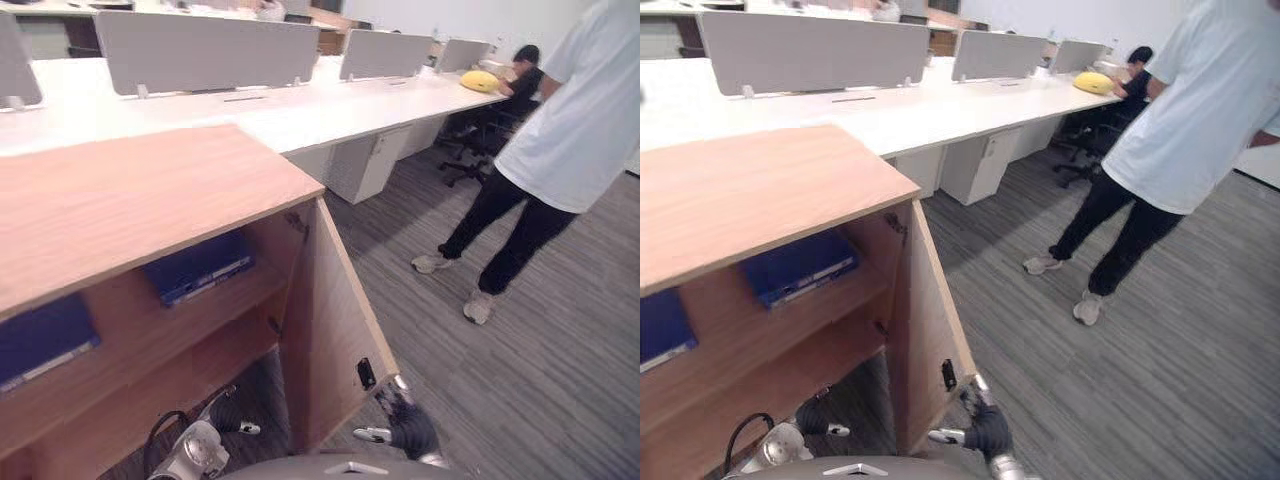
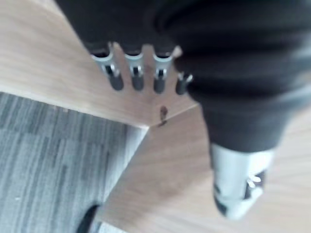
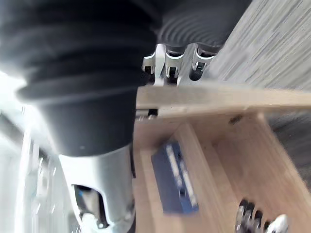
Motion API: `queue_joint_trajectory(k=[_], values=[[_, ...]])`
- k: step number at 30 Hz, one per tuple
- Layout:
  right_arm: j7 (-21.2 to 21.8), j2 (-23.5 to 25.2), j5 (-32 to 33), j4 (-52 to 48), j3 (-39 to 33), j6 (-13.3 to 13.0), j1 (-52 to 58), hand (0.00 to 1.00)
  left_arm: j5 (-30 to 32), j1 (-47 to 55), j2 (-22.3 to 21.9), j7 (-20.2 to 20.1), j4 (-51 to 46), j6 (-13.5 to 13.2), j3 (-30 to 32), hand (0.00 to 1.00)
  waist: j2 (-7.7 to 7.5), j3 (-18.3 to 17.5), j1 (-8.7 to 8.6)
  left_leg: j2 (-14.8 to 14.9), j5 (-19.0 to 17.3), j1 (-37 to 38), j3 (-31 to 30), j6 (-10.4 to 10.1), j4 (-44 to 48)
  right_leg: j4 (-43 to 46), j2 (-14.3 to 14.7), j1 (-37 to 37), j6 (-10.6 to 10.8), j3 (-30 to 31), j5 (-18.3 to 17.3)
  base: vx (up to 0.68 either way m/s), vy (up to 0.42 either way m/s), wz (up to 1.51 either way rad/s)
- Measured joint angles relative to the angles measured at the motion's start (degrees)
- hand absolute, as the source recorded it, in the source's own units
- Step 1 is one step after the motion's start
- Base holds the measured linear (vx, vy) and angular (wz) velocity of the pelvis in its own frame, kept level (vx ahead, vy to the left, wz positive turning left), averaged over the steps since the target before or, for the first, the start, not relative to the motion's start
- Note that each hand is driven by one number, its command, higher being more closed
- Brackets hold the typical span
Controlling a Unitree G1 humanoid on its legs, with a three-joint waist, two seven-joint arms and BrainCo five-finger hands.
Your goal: Walk over to the cabinet, pick up the folder, carry it to the office cabinet, place the folder inside the office cabinet, then close the office cabinet door
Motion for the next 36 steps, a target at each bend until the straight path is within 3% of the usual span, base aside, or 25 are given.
queue_joint_trajectory(k=[1, 2, 3, 4, 5, 6, 7, 10, 12, 13, 14, 18, 19, 24, 32, 36], values=[[0.9, 0.2, 0.1, 0.2, 2.8, 0.0, -1.5, 0.0, 0.0, -0.3, -0.4, 0.0, 0.0, 0.0, 0.2, 0.0, 1.17, 0.0, 1.02, 1.0, 1.0, -1.5, -1.8, -0.1, 0.0, -1.6, 0.9, 0.0, 0.6, -1.3, -0.1, -0.13, -0.094, 0.17], [1.1, 0.8, 0.0, 0.6, 3.8, 0.0, -2.8, 0.0, 0.0, -0.4, -0.6, 0.1, 0.0, 0.0, 0.4, 0.0, 2.29, 0.4, 0.98, 1.8, 1.4, -2.4, -2.8, 0.1, 0.0, -2.3, 1.5, 0.1, 2.1, -1.7, -0.8, -0.12, -0.115, 0.45], [1.8, 1.5, -0.1, 3.6, 5.6, 0.0, -8.0, 0.0, 0.0, -0.9, -1.3, 0.1, 0.0, -0.2, 0.5, 0.0, 3.79, 0.8, 0.88, 3.7, 1.9, -4.4, -4.8, 0.1, 0.0, 2.6, 3.5, -1.4, -1.3, -0.9, -0.6, -0.11, -0.102, 1.03], [2.6, 3.6, -0.2, 4.1, 7.3, -0.1, -11.2, 0.0, 0.0, -1.4, 0.0, 0.0, -0.4, -0.3, 0.6, 0.0, -0.19, -0.1, 0.94, 0.7, 1.9, -5.7, -5.5, 0.5, 1.3, 2.3, 0.1, -0.1, -1.8, 0.3, -5.0, -0.08, -0.09, 1.07], [2.8, 4.5, -0.4, 5.4, 7.2, -0.3, -13.5, 0.0, -0.1, -1.9, -0.5, 0.2, -0.5, 0.0, 1.1, 0.0, -1.16, 0.1, 1.82, 0.7, 2.0, -6.8, -5.0, 1.0, 5.0, 1.8, -0.9, -0.3, -1.8, -1.3, -1.4, -0.04, -0.025, 0.98], [3.3, 5.7, -0.7, 6.6, 7.1, -0.6, -17.0, 0.0, -0.1, -1.2, -1.1, 0.3, -1.2, 0.0, 1.1, 0.0, -0.59, 0.7, 3.48, 0.5, -1.5, -9.0, -5.0, 1.1, 12.8, 0.4, -1.3, -0.1, -1.8, -2.3, -1.2, -0.04, 0.016, 0.57], [3.8, 6.8, -0.7, 6.2, 7.0, -1.5, -20.5, 0.0, -0.1, -1.0, -1.4, 0.3, -1.2, 0.1, 1.2, 0.0, 0.79, 1.0, 4.32, 0.4, -4.5, -9.5, -5.3, 2.2, 14.3, -1.3, -1.4, 0.6, -1.7, -3.1, -0.4, -0.08, 0.05, 0.5], [3.9, 10.6, -0.7, 6.3, 6.8, -3.0, -24.4, 0.0, -0.1, 0.8, -1.0, 0.8, -1.2, 0.4, 2.2, 0.0, 0.77, 1.8, 5.84, -2.4, -1.8, -7.5, -5.6, 2.1, 5.6, -3.4, -2.3, 1.4, -2.2, -2.9, -0.6, -0.12, 0.091, 0.32], [3.9, 11.3, -0.7, 6.5, 6.8, -3.1, -24.9, 0.0, -0.1, 1.0, -0.8, 1.2, -1.2, 0.7, 2.3, 0.0, 0.44, 1.7, 5.47, -5.2, -1.6, -6.3, -6.4, 2.0, 0.0, -4.0, -3.6, 0.0, -4.8, -3.0, -2.2, -0.04, 0.136, 0.52], [3.9, 11.8, -0.7, 7.9, 6.5, -3.1, -26.1, 0.0, -0.1, 0.6, -0.7, 1.4, -1.2, 0.7, 2.9, 0.0, -0.64, 2.5, 5.5, -5.6, -1.3, -7.5, -6.5, 4.6, 3.9, -3.9, -4.9, -0.1, -4.9, -3.2, -1.6, 0.05, 0.175, 0.42], [3.9, 11.0, -0.7, 9.4, 6.6, -3.1, -27.6, 0.0, -0.1, 1.0, -1.4, 1.4, -1.2, 0.8, 3.3, 0.0, 1.51, 3.7, 5.87, -5.0, 0.1, -7.4, -6.5, 4.8, 3.8, -4.0, -4.0, 0.4, -4.8, -3.4, -1.4, 0.05, 0.157, 0.17], [3.9, 10.9, -0.8, 15.8, 6.7, -2.9, -32.6, 0.0, -0.4, 1.2, -0.9, 1.6, -2.2, 0.9, 3.4, 0.0, 1.68, 3.8, 6.67, -6.2, 0.8, -8.2, -7.7, 4.6, 0.0, -4.8, -4.3, 0.0, -4.9, -4.2, -1.6, 0.02, 0.124, 0.32], [3.8, 11.0, -0.8, 18.0, 6.3, -2.8, -35.4, 0.0, -1.6, 1.4, -0.6, 1.6, -2.1, 0.9, 3.5, 0.0, 1.49, 3.9, 7.09, -7.1, 1.1, -8.9, -8.7, 4.7, 0.0, -4.9, -4.9, 0.1, -4.4, -4.9, -1.9, 0.07, 0.082, 0.53], [3.5, 10.5, -1.6, 23.5, 0.5, -2.8, -40.4, 0.0, -3.2, 2.1, -1.1, 1.8, -2.7, 0.8, 6.6, 0.0, 3.31, 5.3, 8.4, -9.1, 1.2, -10.9, -13.0, 4.7, 0.0, -4.9, -6.5, 0.0, -3.5, -8.2, -2.4, 0.06, 0.064, 0.56], [1.3, 8.6, -3.1, 31.9, -7.3, -2.7, -47.0, 0.0, -4.7, 3.6, -0.6, 2.7, -3.5, 0.7, 11.4, 0.0, 4.95, 7.4, 9.8, -10.1, 1.2, -12.8, -14.5, 4.7, 0.0, -5.9, -7.4, 0.6, -3.3, -11.1, -2.3, 0.11, 0.023, 0.28], [1.3, 7.1, -5.4, 32.2, -7.4, -2.7, -47.0, 0.0, -5.2, 4.8, 0.2, 2.7, -3.5, 0.7, 12.3, 0.0, 4.93, 7.5, 9.82, -10.4, 1.9, -12.6, -15.2, 5.0, 0.0, -6.5, -7.6, 1.9, -0.7, -11.6, 0.1, 0.16, -0.041, 0.26]])
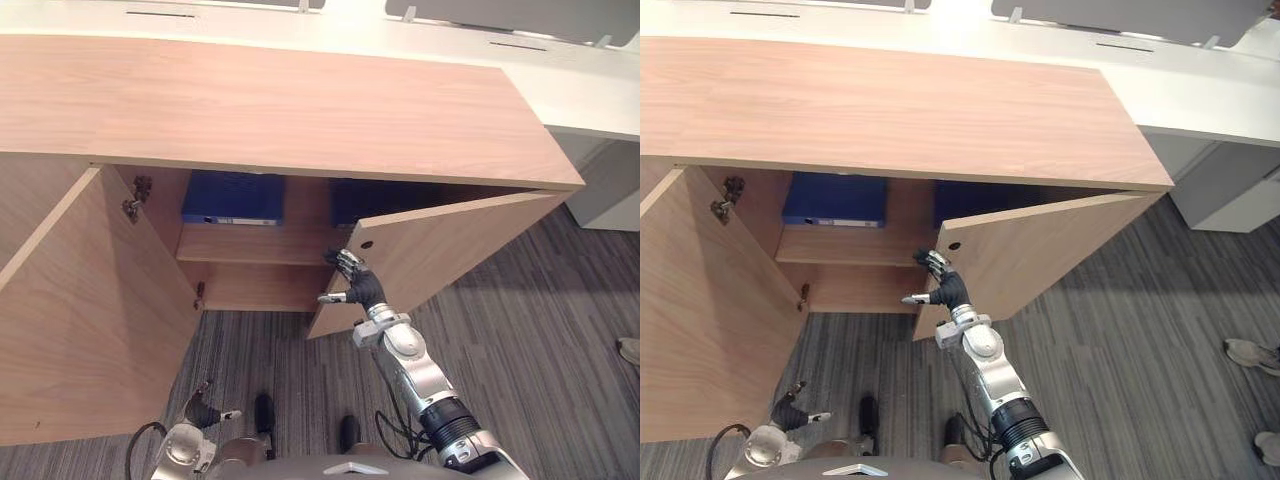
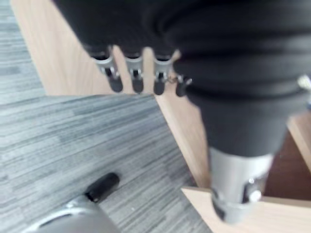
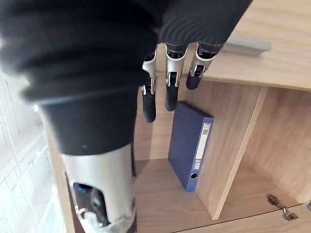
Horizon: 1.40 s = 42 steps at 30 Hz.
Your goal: Walk over to the cabinet, pick up the folder, carry it to the office cabinet, place the folder inside the office cabinet, then close the office cabinet door
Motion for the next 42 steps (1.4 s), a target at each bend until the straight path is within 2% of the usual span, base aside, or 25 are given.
queue_joint_trajectory(k=[1, 3, 5, 11, 17, 23, 25, 30, 34, 42], values=[[0.0, -0.2, -1.0, 1.2, -0.9, 0.0, -0.4, 0.0, 0.0, 0.1, 0.0, 0.0, 0.0, 0.0, 0.1, 0.0, 0.03, 0.0, -0.15, -0.1, 0.7, 0.0, -0.8, 0.5, 0.0, 0.2, -0.2, 0.3, 1.2, -1.0, 1.6, 0.16, -0.055, 0.3], [0.0, -0.8, -2.0, 1.7, -1.4, 0.0, -1.0, 0.0, 0.0, 0.1, -0.1, 0.0, -0.1, 0.0, 0.1, 0.0, 0.36, 0.3, 0.04, 0.2, 1.3, 0.0, -0.7, 1.5, 0.1, 0.2, 0.2, 0.5, 2.4, -1.1, 2.2, 0.16, -0.064, 0.11], [0.1, -1.9, -3.0, 3.1, -1.3, -0.2, -3.3, 0.0, 0.0, 0.1, -0.2, -0.1, -0.2, -0.1, 0.0, 0.0, 0.85, 0.7, -0.08, 0.6, 1.5, 0.3, -0.7, 1.8, 0.4, 0.1, 0.8, 0.9, 2.5, -1.1, 2.2, 0.18, -0.09, -0.11], [-0.3, -5.5, -6.6, 4.7, -1.3, -0.2, -7.9, 0.0, -1.4, -0.6, -0.7, -0.1, -0.5, -1.3, -1.3, 0.0, 1.85, 1.4, -1.27, 1.6, 1.4, 1.1, -0.4, 1.5, 0.0, 0.1, 1.6, 1.2, 2.3, -1.0, 2.4, 0.06, -0.051, -0.1], [-0.8, -5.8, -8.8, 7.0, -0.9, -0.2, -8.3, 0.0, -1.8, -0.8, -0.8, -0.1, -0.8, -1.5, -2.2, 0.0, 2.56, 1.9, -1.67, 2.0, 0.9, 1.2, 0.0, 0.7, -0.1, 0.1, 2.0, 1.0, 1.7, -1.1, 2.8, -0.07, 0.006, -0.05], [-1.8, -5.7, -13.0, 0.4, -1.3, -0.6, -1.8, 0.0, -1.8, -0.3, -1.0, 0.0, -0.9, -1.6, -2.1, 0.0, 2.6, 1.9, -2.03, 2.2, 1.0, 1.2, -0.2, 0.6, -0.1, -0.1, 2.1, 0.9, 0.8, -1.1, 2.0, -0.07, 0.011, 0.01], [-1.8, -4.7, -13.3, -1.7, -1.9, -1.4, 1.7, 0.0, -1.7, -0.2, -1.4, 0.0, -0.9, -1.6, -1.6, 0.0, 2.58, 1.9, -2.4, 2.2, 1.0, 1.1, -0.5, 0.6, -0.1, -0.3, 2.1, 1.1, 0.8, -1.3, 1.8, 0.02, 0.0, 0.06], [-1.8, -1.3, -13.5, -1.8, -3.2, -1.5, 7.2, 0.0, -1.7, -0.2, -1.9, 0.0, -0.9, -1.6, -1.2, 0.0, 2.54, 1.9, -3.02, 2.2, 0.9, 1.7, -0.6, 0.5, -0.1, -0.7, 2.2, 2.1, 1.1, -1.7, 2.3, 0.07, -0.011, 0.03], [-2.1, 1.3, -17.7, -0.5, -3.7, -1.5, 11.7, 0.0, -3.5, -0.7, -2.0, 0.0, -0.9, -1.6, -1.2, 0.0, 2.51, 1.8, -3.12, 2.5, 0.5, 3.5, -0.1, 0.3, -0.1, -1.3, 2.5, 3.9, 1.1, -1.2, 2.1, 0.07, -0.025, -0.09], [-5.6, 5.3, -21.3, 17.0, -8.9, -0.8, 14.0, 0.0, -6.2, -0.6, -3.6, 0.0, -1.0, -1.5, -1.0, 0.0, 2.67, 1.5, -3.5, 3.7, -0.7, 7.4, 4.3, -0.5, -0.1, -0.7, 3.6, 4.8, 0.6, 3.2, 1.9, -0.02, -0.014, -0.3]])
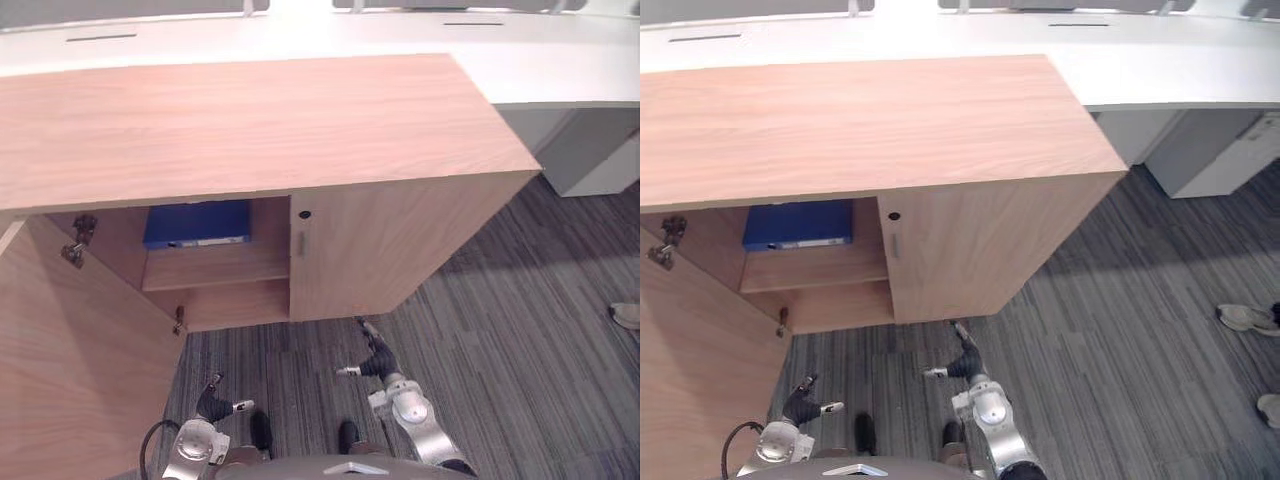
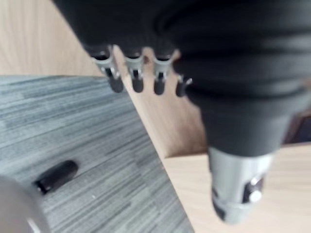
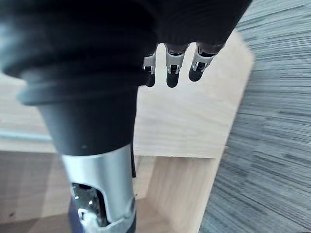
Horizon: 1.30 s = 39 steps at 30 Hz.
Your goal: Walk over to the cabinet, pick up the folder, carry it to the office cabinet, place the folder inside the office cabinet, then close the office cabinet door
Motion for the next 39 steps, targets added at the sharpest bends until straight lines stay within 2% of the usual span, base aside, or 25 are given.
queue_joint_trajectory(k=[4, 8, 13, 16, 19, 24, 25, 26, 27, 28, 29, 30, 31, 33, 39], values=[[-1.1, -0.2, 0.1, 5.6, -1.2, 1.3, 1.0, 0.0, -2.2, 0.2, -0.6, 0.0, 0.1, 0.0, 0.0, 0.0, 0.08, 0.0, -0.47, 0.5, -0.5, 1.6, 2.5, -0.5, 0.0, 0.2, 0.5, -0.1, -0.2, 2.9, 0.3, -0.05, 0.001, -0.37], [-1.1, -0.3, 0.2, 6.8, -1.7, 2.2, 1.0, 0.0, -2.4, 0.7, -0.6, 0.0, 0.3, 0.0, 0.5, 0.0, 0.14, -0.1, -0.77, 0.7, -0.7, 1.5, 3.6, -0.6, 0.0, 1.3, 0.7, -1.4, -0.2, 4.3, 0.4, -0.05, 0.002, -0.19], [-1.1, -0.1, 1.2, 9.0, -1.7, 2.3, 0.8, 0.0, -4.3, 0.7, -0.5, -0.1, 0.3, 0.1, 1.2, 0.0, 0.03, -0.1, -0.5, 0.4, -0.7, 1.1, 2.4, -0.6, 0.0, 5.2, 0.3, -3.1, -0.3, 3.7, -1.8, -0.02, 0.005, 0.12], [-1.2, 0.3, 2.2, 9.0, -2.2, 2.3, 1.0, 0.0, -4.6, 0.6, -0.6, 0.0, 0.3, 0.1, 2.4, 0.0, -0.03, -0.5, 0.11, -0.2, -0.2, -0.2, -1.2, -0.3, 0.0, 3.6, -0.2, -2.3, -0.2, 1.0, -1.8, 0.01, 0.005, 0.48], [-2.5, 1.1, 2.5, 11.5, -2.3, 2.3, 0.4, 0.0, -6.6, 0.8, -1.2, 0.0, 0.3, 0.1, 3.4, 0.0, -0.27, -0.7, 1.19, -1.1, 1.6, -1.9, -6.9, 0.7, 0.4, 1.2, -0.5, 0.6, 0.2, -4.4, -0.9, 0.08, 0.004, 0.88], [-3.2, 1.7, 2.5, 11.6, -3.0, 2.4, -1.9, 0.0, -9.0, 0.7, -1.5, 0.9, 0.2, 0.1, 4.9, 0.0, -0.02, -0.5, 2.6, -1.7, 4.3, -5.0, -12.8, 0.1, 0.5, 1.6, -0.2, 1.2, -0.5, -11.2, -1.8, -0.01, -0.026, 0.83], [-3.3, 1.6, 2.5, 11.5, -3.6, 2.4, -3.0, 0.0, -9.5, 1.1, -1.5, 1.1, 0.2, 0.1, 5.2, 0.0, 0.18, -0.4, 3.07, -1.8, 4.9, -5.3, -12.6, 0.0, 0.4, 3.5, -0.4, 0.8, -0.7, -12.5, -2.8, -0.1, -0.019, 0.59], [-3.3, 1.4, 2.5, 11.5, -3.8, 2.4, -3.3, 0.0, -9.7, 1.3, -1.6, 1.1, 0.2, 0.1, 5.6, 0.0, 0.31, -0.3, 3.14, -1.7, 4.0, -5.3, -12.6, 0.0, 0.4, 4.5, -0.7, 0.7, -0.7, -13.3, -3.4, -0.14, 0.006, 0.52], [-3.4, 1.2, 2.5, 11.2, -4.1, 2.4, -3.8, 0.0, -10.0, 1.6, -1.6, 1.2, 0.2, 0.2, 6.5, 0.0, 0.56, 0.0, 3.45, -1.6, 1.5, -5.2, -11.0, 0.0, 0.2, 6.0, -1.0, 0.7, -0.7, -14.5, -4.7, -0.12, 0.025, 0.66], [-3.4, 1.5, 2.5, 10.8, -4.7, 2.4, -4.1, 0.0, -10.1, 2.0, -1.7, 1.2, 0.2, 0.3, 8.2, 0.0, -1.44, -0.4, 2.91, -2.2, -2.3, -4.6, -8.0, -0.3, 0.6, 5.3, -3.2, 1.0, -1.1, -15.1, -6.1, -0.09, 0.034, 0.64], [-3.4, 1.8, 2.5, 10.9, -5.1, 2.4, -3.8, 0.0, -10.5, 2.0, -1.9, 1.2, 0.1, 0.2, 9.4, 0.0, -1.82, -0.1, 2.7, -2.4, -3.2, -4.2, -5.5, 0.4, 1.7, 5.4, -4.1, 1.5, -0.8, -15.1, -6.2, 0.0, 0.015, 0.51], [-3.5, 1.4, 2.5, 10.5, -5.7, 2.5, -3.2, 0.0, -11.0, 2.3, -2.5, 1.3, 0.2, 0.3, 10.9, 0.0, -0.34, -0.4, 3.24, -1.2, -3.7, -3.7, -1.9, 0.6, 6.1, 6.8, -3.8, 1.7, -0.3, -14.9, -7.3, 0.11, 0.001, 0.25], [-3.5, 0.7, 2.6, 10.7, -6.0, 2.7, -2.9, 0.0, -11.0, 3.0, -2.7, 1.4, 0.6, 0.5, 11.6, 0.0, 0.84, -0.5, 2.97, -1.3, -2.5, -1.7, -2.2, 1.2, 3.1, 7.6, -3.2, 2.1, -0.2, -13.9, -8.0, 0.11, 0.001, 0.2], [-3.5, 1.0, 2.6, 10.9, -6.0, 3.1, -2.5, 0.0, -10.9, 3.6, -2.5, 1.6, 0.6, 0.5, 12.0, 0.0, 1.01, -0.6, 2.32, -2.2, -0.8, 0.4, -2.9, 1.1, -0.1, 7.0, -3.1, 2.7, -0.5, -12.3, -7.8, 0.11, 0.039, 0.2], [-3.4, 2.0, 3.6, 11.8, -6.0, 3.4, -3.5, 0.0, -10.2, 4.2, -2.4, 1.6, 0.7, 0.6, 12.3, 0.0, 0.29, -0.6, 2.45, -3.2, -0.5, 1.4, -3.7, 1.8, 0.0, 5.1, -3.2, 5.5, 0.2, -12.1, -6.7, 0.11, 0.011, 0.12]])
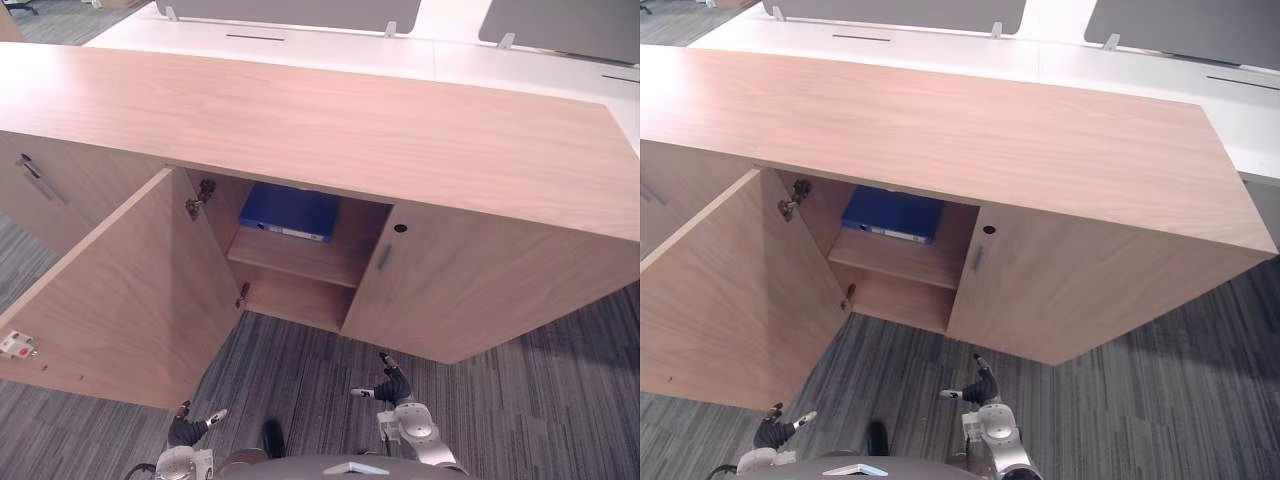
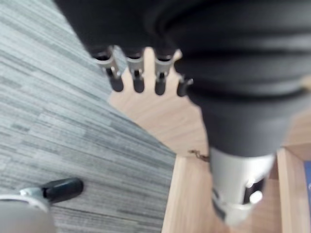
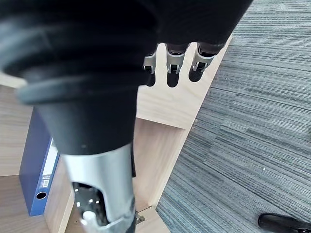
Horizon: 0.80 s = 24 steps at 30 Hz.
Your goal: Walk over to the cabinet, pick up the folder, carry it to the office cabinet, place the folder inside the office cabinet, then close the office cabinet door
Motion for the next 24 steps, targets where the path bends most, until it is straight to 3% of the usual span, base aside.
queue_joint_trajectory(k=[5, 9, 16, 24], values=[[0.0, 0.0, 0.0, 2.3, 0.4, 0.0, -1.7, 0.0, 0.3, 0.1, 0.1, 0.1, -0.1, 0.0, 0.7, 0.0, -0.44, 0.1, 0.02, 0.6, 0.0, 1.7, 0.0, -0.1, -0.1, -0.8, 1.0, 2.1, -0.7, 0.1, -0.3, 0.01, -0.049, 0.04], [0.0, -0.2, 0.0, 4.3, 0.4, 0.2, -1.7, 0.0, -1.7, 0.2, -0.3, 2.0, -2.3, -0.1, 5.4, 0.0, -0.31, 0.3, 0.04, 1.5, 0.3, 2.0, -1.4, -0.8, -0.1, -0.7, 1.9, 2.6, -1.4, -0.4, -0.8, -0.05, -0.066, 0.07], [-0.2, -0.3, -0.1, 4.3, 0.3, 1.1, -0.9, 0.0, -16.2, 0.7, 0.0, 7.1, -11.8, -2.8, 19.3, 0.0, -0.59, 0.6, 1.04, 1.4, 0.6, 1.5, -4.4, -1.2, -0.1, -0.7, 1.9, 3.6, -1.7, -3.1, -2.1, -0.03, -0.038, 0.2], [-1.4, -0.3, -0.1, 3.7, 0.8, 1.3, -2.0, 0.0, -23.5, 1.9, 2.7, 8.5, -21.0, -6.1, 25.7, 0.0, -1.6, 1.2, 3.05, 0.4, 0.5, 0.7, -7.7, -1.1, -0.1, -0.9, 1.8, 5.1, -1.4, -4.6, -1.7, 0.05, -0.022, 0.26]])
